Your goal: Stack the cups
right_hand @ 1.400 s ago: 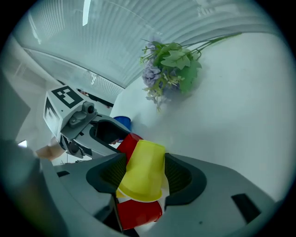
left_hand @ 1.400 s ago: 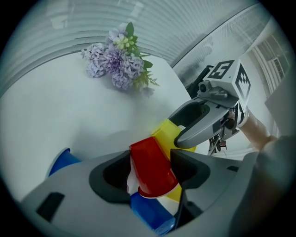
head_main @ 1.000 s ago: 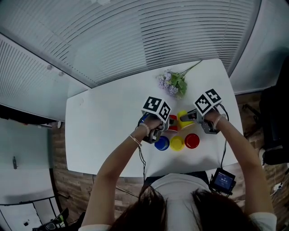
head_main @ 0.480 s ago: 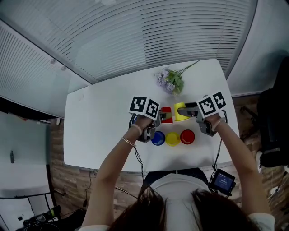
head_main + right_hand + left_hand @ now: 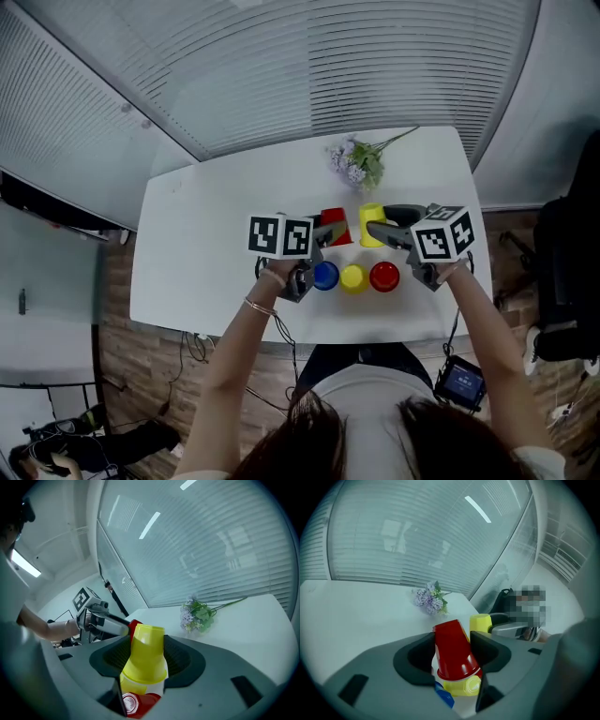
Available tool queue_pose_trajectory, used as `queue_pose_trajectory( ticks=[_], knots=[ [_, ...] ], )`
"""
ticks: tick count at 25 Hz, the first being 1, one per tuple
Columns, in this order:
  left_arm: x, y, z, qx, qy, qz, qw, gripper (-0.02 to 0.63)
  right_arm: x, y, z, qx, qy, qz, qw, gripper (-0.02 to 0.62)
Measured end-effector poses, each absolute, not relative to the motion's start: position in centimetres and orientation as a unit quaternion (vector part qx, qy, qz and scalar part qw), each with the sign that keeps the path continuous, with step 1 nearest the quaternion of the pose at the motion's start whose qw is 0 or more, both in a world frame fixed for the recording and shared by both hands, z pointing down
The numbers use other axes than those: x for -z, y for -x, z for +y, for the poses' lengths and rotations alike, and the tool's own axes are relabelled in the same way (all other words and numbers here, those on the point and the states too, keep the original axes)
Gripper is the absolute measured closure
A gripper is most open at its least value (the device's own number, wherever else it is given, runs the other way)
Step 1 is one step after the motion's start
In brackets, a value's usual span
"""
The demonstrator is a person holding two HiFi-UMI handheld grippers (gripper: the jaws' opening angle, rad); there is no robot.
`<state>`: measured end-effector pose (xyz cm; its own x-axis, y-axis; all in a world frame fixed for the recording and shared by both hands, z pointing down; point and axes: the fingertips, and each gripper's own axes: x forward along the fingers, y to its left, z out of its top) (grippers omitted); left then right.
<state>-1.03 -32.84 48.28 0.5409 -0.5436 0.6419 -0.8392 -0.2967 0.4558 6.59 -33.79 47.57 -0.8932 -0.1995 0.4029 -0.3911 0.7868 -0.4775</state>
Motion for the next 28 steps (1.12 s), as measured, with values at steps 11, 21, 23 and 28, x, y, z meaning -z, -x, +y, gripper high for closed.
queue_pose_trajectory(
  ticks=[11,21,23,28],
  knots=[
    [-46.1,2.1,-30.2,-0.106,-0.801,-0.496,0.317,0.36,-45.8,-6.6,-30.5,-0.197,-0.193,-0.948,0.159,0.351],
    [-45.5,2.1,-27.1,-0.102,-0.816,-0.523,0.225,0.362,-44.4,-6.7,-28.0,-0.17,-0.25,-0.944,0.129,0.351],
    [-45.4,2.1,-26.5,-0.097,-0.818,-0.53,0.201,0.364,-44.4,-6.8,-27.5,-0.157,-0.263,-0.944,0.125,0.351],
    [-44.8,1.9,-25.1,-0.1,-0.82,-0.545,0.14,0.364,-44.0,-7.0,-26.5,-0.138,-0.29,-0.94,0.114,0.351]
  ],
)
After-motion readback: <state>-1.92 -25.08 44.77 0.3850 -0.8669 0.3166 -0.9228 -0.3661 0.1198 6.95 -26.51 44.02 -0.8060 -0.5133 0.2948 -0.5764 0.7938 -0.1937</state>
